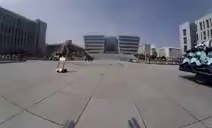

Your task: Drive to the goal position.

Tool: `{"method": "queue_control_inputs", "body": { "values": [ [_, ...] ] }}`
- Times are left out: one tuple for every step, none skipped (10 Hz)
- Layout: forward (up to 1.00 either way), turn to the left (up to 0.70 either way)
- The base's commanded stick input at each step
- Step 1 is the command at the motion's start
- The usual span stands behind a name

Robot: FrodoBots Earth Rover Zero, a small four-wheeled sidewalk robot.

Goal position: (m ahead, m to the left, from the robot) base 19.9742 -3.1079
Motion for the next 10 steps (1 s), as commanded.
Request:
{"method": "queue_control_inputs", "body": {
  "values": [
    [1.00, -0.27],
    [1.00, -0.20],
    [1.00, 0.00],
    [1.00, 0.00],
    [1.00, 0.00],
    [1.00, 0.00],
    [1.00, -0.16],
    [1.00, -0.27],
    [1.00, -0.23],
    [1.00, -0.11]
  ]
}}
